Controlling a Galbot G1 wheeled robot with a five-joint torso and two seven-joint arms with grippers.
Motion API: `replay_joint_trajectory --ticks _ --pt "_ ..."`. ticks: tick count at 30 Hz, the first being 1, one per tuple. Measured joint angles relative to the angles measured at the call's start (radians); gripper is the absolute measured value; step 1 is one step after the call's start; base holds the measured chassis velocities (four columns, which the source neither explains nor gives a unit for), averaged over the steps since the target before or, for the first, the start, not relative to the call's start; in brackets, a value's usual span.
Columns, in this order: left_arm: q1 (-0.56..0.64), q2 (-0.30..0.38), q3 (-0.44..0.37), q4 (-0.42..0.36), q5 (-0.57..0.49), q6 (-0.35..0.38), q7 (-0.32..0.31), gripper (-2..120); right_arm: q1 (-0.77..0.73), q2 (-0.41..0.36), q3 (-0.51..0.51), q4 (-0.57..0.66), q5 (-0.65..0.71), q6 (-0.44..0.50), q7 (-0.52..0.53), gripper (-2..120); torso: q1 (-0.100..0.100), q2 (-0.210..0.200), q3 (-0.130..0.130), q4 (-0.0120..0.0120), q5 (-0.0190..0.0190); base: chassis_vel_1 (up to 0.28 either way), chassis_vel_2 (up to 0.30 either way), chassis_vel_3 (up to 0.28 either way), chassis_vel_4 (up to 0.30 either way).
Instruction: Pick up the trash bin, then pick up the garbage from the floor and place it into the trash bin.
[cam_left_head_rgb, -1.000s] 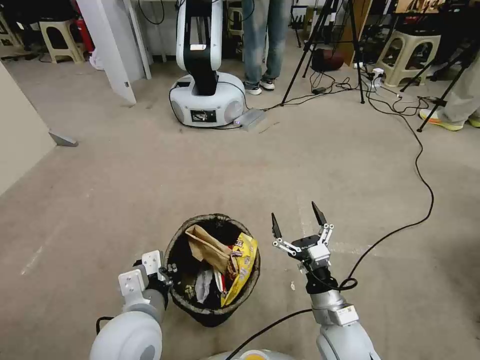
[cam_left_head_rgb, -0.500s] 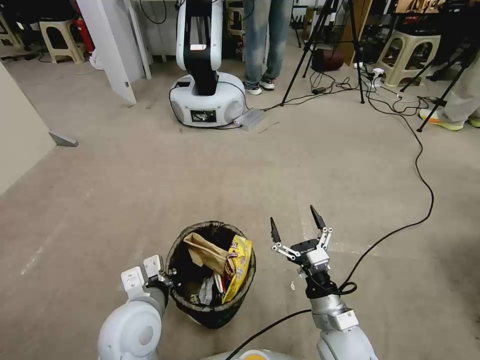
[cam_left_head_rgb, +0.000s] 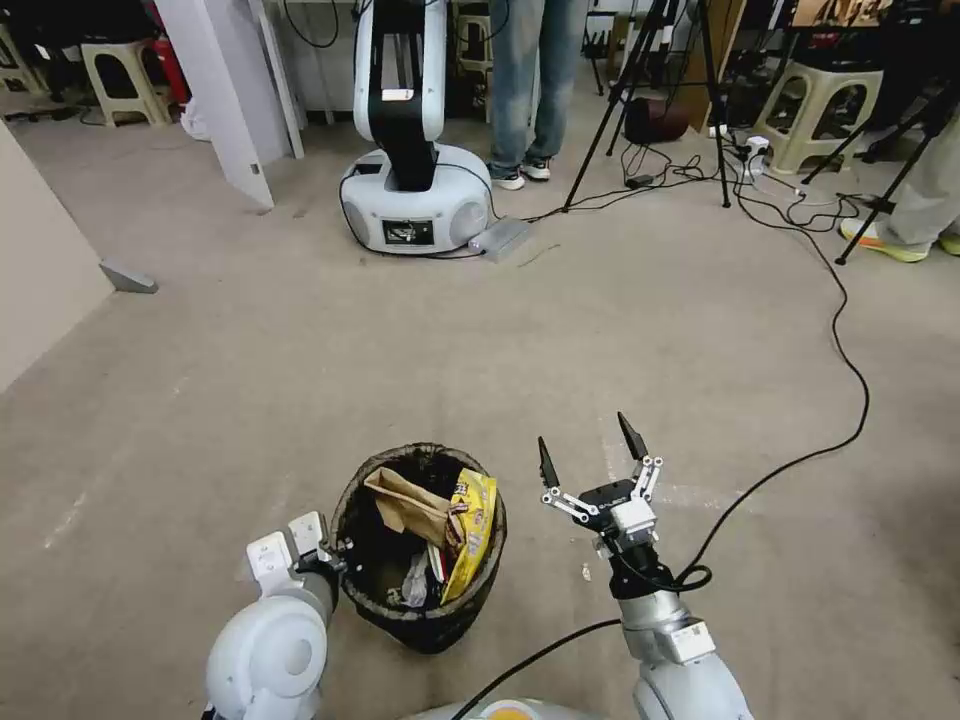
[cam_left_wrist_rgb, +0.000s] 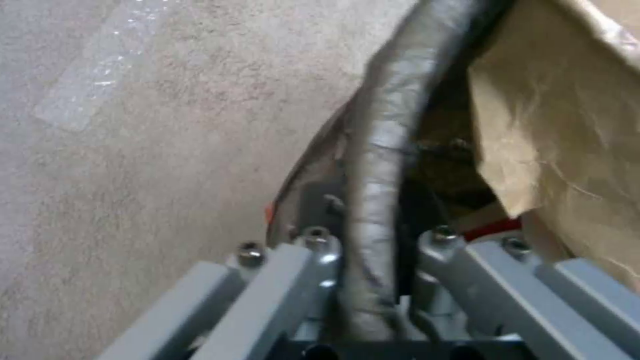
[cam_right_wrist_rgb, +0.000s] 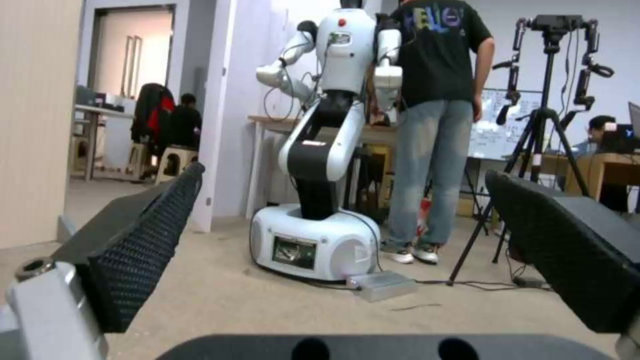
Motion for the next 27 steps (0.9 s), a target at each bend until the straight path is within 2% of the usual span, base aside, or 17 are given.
replay_joint_trajectory --ticks 2,5,6,10,13,14,16,17,20,22,24,27 --pt "-0.002 -0.001 0.002 0.001 0.001 0.000 0.005 21 -0.002 0.001 0.000 -0.004 -0.001 0.004 -0.002 100 0.000 0.000 0.000 -0.0001 0.0000 0.000 0.000 0.000 0.000" --pt "-0.004 -0.001 0.004 0.002 0.003 0.000 0.008 28 -0.004 0.001 0.000 -0.006 -0.003 0.006 -0.004 100 0.000 0.000 0.000 -0.0001 -0.0001 0.000 0.000 0.000 0.000" --pt "-0.004 -0.002 0.005 0.002 0.005 0.000 0.010 34 -0.005 0.001 0.000 -0.006 -0.004 0.007 -0.005 100 0.000 0.000 0.000 -0.0001 -0.0001 0.000 0.000 0.000 0.000" --pt "-0.005 -0.002 0.007 0.002 0.008 0.002 0.015 43 -0.005 0.001 0.000 -0.006 -0.004 0.008 -0.007 100 0.000 0.000 0.000 -0.0002 -0.0001 0.000 0.000 0.000 0.000" --pt "-0.007 -0.002 0.007 0.002 0.011 0.002 0.023 62 -0.006 0.003 -0.001 -0.006 -0.005 0.008 -0.010 100 0.000 0.000 0.000 -0.0001 -0.0001 0.000 0.000 0.000 0.000" --pt "-0.007 -0.002 0.007 0.002 0.011 0.002 0.023 62 -0.006 0.003 -0.001 -0.006 -0.005 0.008 -0.010 100 0.000 0.000 0.000 -0.0001 -0.0001 0.000 0.000 0.000 0.000" --pt "-0.007 -0.003 0.007 0.001 0.014 0.002 0.032 72 -0.007 0.004 -0.005 -0.006 -0.010 0.009 -0.012 100 0.000 0.000 0.000 -0.0001 0.0000 0.000 0.000 0.000 0.000" --pt "-0.007 -0.003 0.007 0.001 0.014 0.002 0.032 72 -0.007 0.004 -0.005 -0.006 -0.010 0.009 -0.012 100 0.000 0.000 0.000 -0.0001 0.0000 0.000 0.000 0.000 0.000" --pt "-0.010 -0.004 0.006 -0.008 0.016 0.002 0.043 85 -0.009 0.006 -0.007 -0.007 -0.014 0.010 -0.016 100 0.000 0.000 0.000 0.0000 0.0001 0.000 0.000 0.000 0.000" --pt "-0.011 -0.004 0.005 -0.008 0.016 0.002 0.044 87 -0.010 0.006 -0.007 -0.007 -0.014 0.010 -0.017 100 0.000 0.000 0.000 0.0000 0.0001 0.000 0.000 0.000 0.000" --pt "-0.012 -0.004 0.004 -0.018 0.016 -0.001 0.049 95 -0.012 0.006 -0.008 -0.007 -0.015 0.011 -0.021 100 0.000 0.000 0.000 0.0000 0.0002 0.000 0.000 0.000 0.000" --pt "-0.012 -0.004 0.004 -0.031 0.016 -0.003 0.050 97 -0.013 0.006 -0.008 -0.007 -0.015 0.013 -0.023 100 0.000 0.000 0.000 0.0000 0.0002 0.000 0.000 0.000 0.000"
